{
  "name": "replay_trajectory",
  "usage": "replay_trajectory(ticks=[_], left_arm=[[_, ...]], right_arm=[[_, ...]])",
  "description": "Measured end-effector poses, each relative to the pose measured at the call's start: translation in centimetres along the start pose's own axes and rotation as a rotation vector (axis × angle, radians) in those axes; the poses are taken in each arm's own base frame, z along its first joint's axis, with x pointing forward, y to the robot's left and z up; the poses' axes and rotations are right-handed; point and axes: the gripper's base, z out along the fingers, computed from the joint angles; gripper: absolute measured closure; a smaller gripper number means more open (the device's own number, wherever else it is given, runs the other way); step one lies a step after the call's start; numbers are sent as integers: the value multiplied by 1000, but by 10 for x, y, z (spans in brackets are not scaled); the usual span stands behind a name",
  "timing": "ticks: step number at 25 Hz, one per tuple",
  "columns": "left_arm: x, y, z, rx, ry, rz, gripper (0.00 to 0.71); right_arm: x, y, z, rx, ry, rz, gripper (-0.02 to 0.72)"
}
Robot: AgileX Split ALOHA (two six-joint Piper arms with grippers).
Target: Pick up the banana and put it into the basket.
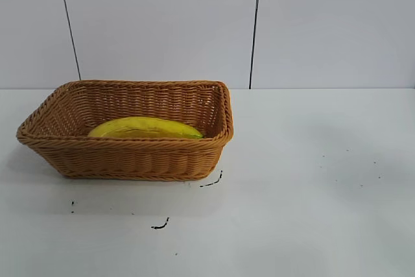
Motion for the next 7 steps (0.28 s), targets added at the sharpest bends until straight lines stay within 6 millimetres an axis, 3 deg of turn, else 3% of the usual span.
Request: replay_trajectory(ticks=[7], left_arm=[[0, 0, 0, 0, 0, 0, 15]], right_arm=[[16, 2, -25, 14, -201, -9, 14]])
